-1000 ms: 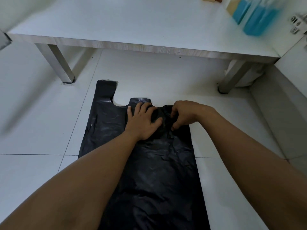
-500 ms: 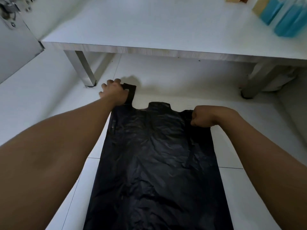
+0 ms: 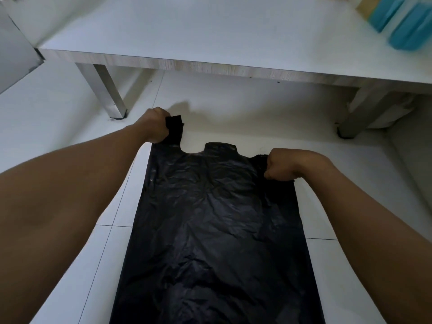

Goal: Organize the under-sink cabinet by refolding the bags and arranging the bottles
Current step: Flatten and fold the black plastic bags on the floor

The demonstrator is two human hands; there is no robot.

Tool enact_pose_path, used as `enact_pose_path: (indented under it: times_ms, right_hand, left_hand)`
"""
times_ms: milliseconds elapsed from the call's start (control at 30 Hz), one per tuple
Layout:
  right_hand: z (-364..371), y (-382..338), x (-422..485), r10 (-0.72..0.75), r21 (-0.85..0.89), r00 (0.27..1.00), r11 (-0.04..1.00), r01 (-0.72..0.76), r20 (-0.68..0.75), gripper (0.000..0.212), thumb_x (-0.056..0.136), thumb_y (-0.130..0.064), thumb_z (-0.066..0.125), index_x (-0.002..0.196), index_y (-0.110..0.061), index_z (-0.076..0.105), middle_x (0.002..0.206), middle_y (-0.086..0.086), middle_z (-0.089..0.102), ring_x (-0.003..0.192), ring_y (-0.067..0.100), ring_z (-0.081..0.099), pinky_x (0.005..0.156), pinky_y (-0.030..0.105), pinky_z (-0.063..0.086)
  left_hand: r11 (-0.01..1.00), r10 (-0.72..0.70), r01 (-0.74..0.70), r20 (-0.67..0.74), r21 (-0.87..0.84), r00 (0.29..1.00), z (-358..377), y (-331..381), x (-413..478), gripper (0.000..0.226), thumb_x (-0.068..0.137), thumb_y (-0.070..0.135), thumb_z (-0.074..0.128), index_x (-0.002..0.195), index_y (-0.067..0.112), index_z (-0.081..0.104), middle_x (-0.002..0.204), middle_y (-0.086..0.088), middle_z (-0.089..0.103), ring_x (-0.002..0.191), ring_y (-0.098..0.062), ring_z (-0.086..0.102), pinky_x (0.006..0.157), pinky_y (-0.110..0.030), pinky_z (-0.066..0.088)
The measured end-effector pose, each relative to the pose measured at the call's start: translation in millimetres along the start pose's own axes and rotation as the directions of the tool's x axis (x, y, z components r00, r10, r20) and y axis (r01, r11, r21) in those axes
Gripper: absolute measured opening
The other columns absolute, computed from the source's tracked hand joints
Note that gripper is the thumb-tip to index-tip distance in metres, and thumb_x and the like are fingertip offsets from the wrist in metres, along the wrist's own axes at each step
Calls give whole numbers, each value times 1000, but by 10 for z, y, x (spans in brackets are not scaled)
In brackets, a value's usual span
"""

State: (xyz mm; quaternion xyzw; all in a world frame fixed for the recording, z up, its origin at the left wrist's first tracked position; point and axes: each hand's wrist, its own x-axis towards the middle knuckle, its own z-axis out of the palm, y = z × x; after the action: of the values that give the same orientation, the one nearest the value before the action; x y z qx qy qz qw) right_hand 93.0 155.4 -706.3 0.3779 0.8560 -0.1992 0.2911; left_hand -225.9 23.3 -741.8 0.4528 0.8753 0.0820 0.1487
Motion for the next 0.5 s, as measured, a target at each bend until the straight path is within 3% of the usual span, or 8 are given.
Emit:
enact_pose_path:
  times_ms: [100,167,233,367,500]
  right_hand:
    - [-18,-64,-82,-1,-31,1000,1000,1,-18,30,90,-27,58,66,-13,49,73,3,52,63,17,50,57,28,40]
    - [-26,-91,-139,-2,-38,1000,999,1,-24,30,90,-29,59,67,-14,49,76,2,53,65,17,51,58,29,41]
    - [-22,-97,-189,0,-46,999,999,-1,-33,29,91,-30,58,68,-14,48,78,2,53,66,17,51,56,29,39]
    - [4,-99,-280,7,-36,999,999,-8,-52,30,92,-30,56,67,-16,46,79,2,52,65,16,49,62,30,41]
    - [31,-114,-325,9,-47,999,999,-11,-54,27,93,-28,55,70,-17,49,82,2,54,68,15,51,65,30,42]
  left_hand:
    - [996,34,-44,-131,-71,991,-132,35,-228,11,88,8,61,95,1,65,88,-17,62,82,-35,58,58,-27,40]
    - [991,70,-89,-181,-96,981,-214,37,-419,10,86,13,67,96,8,69,88,-11,64,83,-31,58,66,-30,47]
    - [987,102,-119,-153,-106,983,-285,44,-641,9,83,22,73,90,18,69,87,-6,68,84,-28,62,72,-34,51]
    - [974,219,-215,-57,73,974,-343,112,-1033,12,79,33,73,84,27,64,80,3,65,82,-25,61,74,-34,45]
    - [909,330,-340,80,240,940,-213,102,-1288,23,76,47,67,93,32,64,100,7,61,100,-19,53,89,-39,38]
